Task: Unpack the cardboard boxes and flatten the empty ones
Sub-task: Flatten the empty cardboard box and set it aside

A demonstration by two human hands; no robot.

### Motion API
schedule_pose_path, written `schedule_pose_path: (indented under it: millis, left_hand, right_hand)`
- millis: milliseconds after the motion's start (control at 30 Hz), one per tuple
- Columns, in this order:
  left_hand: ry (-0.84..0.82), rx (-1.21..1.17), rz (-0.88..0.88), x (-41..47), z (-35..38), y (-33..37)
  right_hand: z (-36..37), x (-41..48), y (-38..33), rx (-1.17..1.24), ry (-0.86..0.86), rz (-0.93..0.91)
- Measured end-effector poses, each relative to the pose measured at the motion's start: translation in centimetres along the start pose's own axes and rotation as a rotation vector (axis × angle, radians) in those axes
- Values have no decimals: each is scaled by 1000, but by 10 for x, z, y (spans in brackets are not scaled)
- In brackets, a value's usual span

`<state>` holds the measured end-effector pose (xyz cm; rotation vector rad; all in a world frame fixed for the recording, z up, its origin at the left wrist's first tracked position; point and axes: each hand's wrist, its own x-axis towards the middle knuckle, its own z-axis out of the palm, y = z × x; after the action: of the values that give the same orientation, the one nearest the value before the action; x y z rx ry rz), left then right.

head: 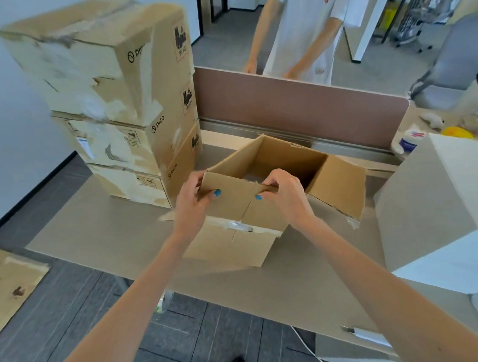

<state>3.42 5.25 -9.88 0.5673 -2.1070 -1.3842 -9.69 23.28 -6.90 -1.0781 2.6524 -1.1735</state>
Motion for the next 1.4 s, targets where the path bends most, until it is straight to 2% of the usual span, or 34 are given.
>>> schedule_pose_path:
  millis: [167,267,367,533,633,733,833,900,1100,1333,1400]
  left_hand:
    - [55,74,47,1,10,9]
    - [92,122,121,1,14,19]
    - [93,174,190,10,16,32]
    - [64,254,278,29,20,54]
    - [-18,213,333,41,13,73]
    - [-87,343,431,60,2,87]
    - [-45,558,530,84,-9,88]
    - [-31,605,555,95,-16,91]
    - [44,646,780,119,-13,123]
    - [132,588,842,123,8,170]
    - [143,623,858,122,14,179]
  right_hand:
    - [-3,18,-1,-106,-38,-11]
    - [-14,32,-7,-348,-61,-176]
    - [-22,47,-15,-453,-141,-322]
    - [-38,58,-31,-510,-115,-322]
    - [-54,59,-33,-475,-62,-290]
    - [-71,61,-33,-437,0,-246]
    - [-93,62,-36,-353,52,-188]
    - [-109,62,-37,-294,103,-141]
    - [-141,61,-28,-110,207,-31]
    - [-179,57,-33,-67,219,13]
    - [-190,54,-39,-27,228,-24]
